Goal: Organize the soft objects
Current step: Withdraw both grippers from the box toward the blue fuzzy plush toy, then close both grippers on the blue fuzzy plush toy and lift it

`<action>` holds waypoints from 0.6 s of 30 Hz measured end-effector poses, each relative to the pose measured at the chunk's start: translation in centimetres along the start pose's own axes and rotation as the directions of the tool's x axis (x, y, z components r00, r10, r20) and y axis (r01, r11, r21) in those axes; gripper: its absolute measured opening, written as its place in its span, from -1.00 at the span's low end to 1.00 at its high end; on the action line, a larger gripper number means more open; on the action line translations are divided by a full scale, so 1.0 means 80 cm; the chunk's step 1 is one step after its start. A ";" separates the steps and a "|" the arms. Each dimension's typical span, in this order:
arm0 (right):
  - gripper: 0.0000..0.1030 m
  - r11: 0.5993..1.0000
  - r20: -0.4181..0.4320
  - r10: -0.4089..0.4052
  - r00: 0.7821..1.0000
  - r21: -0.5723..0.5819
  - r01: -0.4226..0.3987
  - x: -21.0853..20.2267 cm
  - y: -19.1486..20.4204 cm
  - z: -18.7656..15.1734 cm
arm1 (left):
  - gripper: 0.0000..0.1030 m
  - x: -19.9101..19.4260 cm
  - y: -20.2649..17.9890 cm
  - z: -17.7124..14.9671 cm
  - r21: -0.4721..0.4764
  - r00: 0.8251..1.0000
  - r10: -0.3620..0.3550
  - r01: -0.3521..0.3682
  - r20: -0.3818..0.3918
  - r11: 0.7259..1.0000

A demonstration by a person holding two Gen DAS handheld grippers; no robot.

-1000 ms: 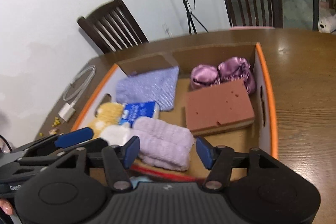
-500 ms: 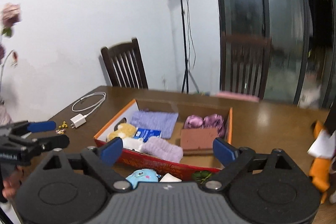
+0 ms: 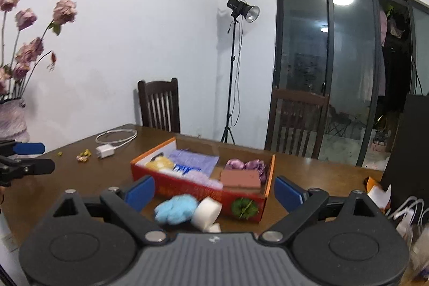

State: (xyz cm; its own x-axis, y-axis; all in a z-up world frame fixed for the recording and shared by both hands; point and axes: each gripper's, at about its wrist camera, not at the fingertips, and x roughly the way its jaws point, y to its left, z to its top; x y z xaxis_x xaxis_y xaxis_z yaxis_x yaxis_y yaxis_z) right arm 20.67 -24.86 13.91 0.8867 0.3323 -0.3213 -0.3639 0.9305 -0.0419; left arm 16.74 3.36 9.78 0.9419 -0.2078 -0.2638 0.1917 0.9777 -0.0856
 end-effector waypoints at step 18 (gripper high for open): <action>0.53 0.982 -0.118 0.100 0.988 0.169 -0.079 0.016 0.029 -0.115 | 1.00 0.020 0.039 -0.092 -0.148 0.978 -0.078 0.049 -0.193 0.988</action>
State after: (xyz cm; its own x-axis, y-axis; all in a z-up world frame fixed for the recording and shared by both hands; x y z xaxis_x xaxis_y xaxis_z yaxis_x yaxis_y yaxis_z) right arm 18.33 -23.67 4.67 0.8059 0.4032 -0.4335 -0.3796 0.9138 0.1441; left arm 16.83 5.84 2.00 0.8530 -0.2851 -0.4373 0.1951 0.9511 -0.2394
